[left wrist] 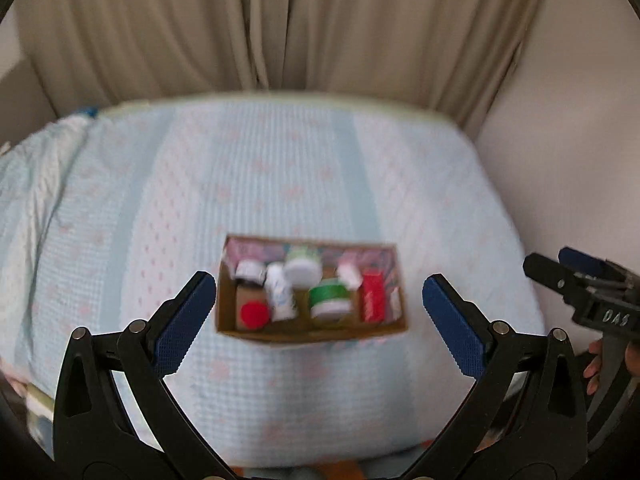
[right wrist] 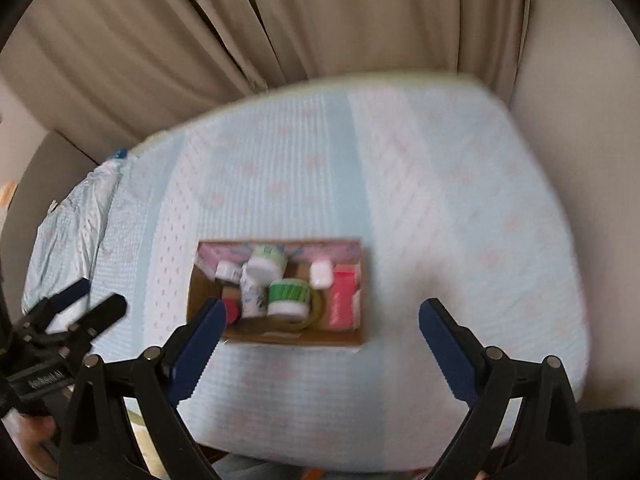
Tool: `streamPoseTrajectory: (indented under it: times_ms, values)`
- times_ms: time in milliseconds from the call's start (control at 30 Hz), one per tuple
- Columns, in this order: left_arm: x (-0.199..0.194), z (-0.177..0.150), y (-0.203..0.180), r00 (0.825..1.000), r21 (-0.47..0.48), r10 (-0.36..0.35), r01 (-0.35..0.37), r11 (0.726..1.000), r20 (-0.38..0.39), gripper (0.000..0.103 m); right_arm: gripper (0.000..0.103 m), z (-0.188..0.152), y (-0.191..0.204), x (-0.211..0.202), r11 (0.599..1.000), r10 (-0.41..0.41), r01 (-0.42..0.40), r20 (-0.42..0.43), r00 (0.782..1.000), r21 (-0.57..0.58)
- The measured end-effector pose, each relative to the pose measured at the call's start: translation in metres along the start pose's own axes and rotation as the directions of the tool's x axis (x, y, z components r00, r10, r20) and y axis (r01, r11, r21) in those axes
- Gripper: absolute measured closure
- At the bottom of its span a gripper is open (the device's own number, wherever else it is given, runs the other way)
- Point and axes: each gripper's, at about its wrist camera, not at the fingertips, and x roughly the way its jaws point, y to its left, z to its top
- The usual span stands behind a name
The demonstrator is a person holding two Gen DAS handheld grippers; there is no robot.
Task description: Organize rigid objects
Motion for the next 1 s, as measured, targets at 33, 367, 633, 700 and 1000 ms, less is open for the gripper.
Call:
streamPoseTrajectory:
  times_ms: [33, 367, 633, 700, 1000]
  values:
    - [-0.01, 0.0, -0.006, 0.999, 0.001, 0.002, -0.002, 1.0, 0.032, 0.0, 0.007, -0.001, -0.003, -0.016, 1.0, -0.015, 0.015, 0.041, 0.999, -0.016]
    - [-0.098, -0.005, -0.071, 0.958, 0.077, 0.01, -0.034, 0.996, 0.285, 0.0, 0.007, -0.015, -0.028, -0.134, 0.991, -0.082, 0.114, 0.37, 0.925, -0.065]
    - [-0.12, -0.01, -0.078, 0.953, 0.071, -0.03, 0.01, 0.997, 0.3, 0.0, 0.007, -0.032, -0.035, -0.164, 0.991, -0.097, 0.127, 0.435, 0.895, -0.04]
    - [-0.123, -0.012, -0.081, 0.952, 0.088, -0.033, 0.006, 0.996, 0.304, 0.0, 0.007, -0.035, -0.035, -0.168, 0.991, -0.099, 0.128, 0.446, 0.89, -0.036]
    - [-0.131, -0.019, -0.078, 0.95, 0.092, -0.024, -0.005, 0.996, 0.312, 0.0, 0.007, -0.041, -0.03, -0.175, 0.99, -0.104, 0.136, 0.469, 0.877, -0.035]
